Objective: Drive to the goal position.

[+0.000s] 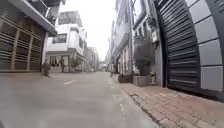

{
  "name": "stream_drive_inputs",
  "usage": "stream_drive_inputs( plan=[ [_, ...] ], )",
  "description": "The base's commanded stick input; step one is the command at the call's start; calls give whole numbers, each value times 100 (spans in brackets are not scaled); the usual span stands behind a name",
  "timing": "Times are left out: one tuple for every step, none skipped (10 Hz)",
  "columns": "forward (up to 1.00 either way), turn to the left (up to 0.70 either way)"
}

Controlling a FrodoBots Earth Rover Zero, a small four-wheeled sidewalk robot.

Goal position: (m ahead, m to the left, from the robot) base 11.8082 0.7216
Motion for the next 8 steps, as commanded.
stream_drive_inputs(
  plan=[
    [47,1],
    [47,1],
    [47,1],
    [47,1],
    [47,1],
    [47,1],
    [47,1],
    [47,1]
  ],
)
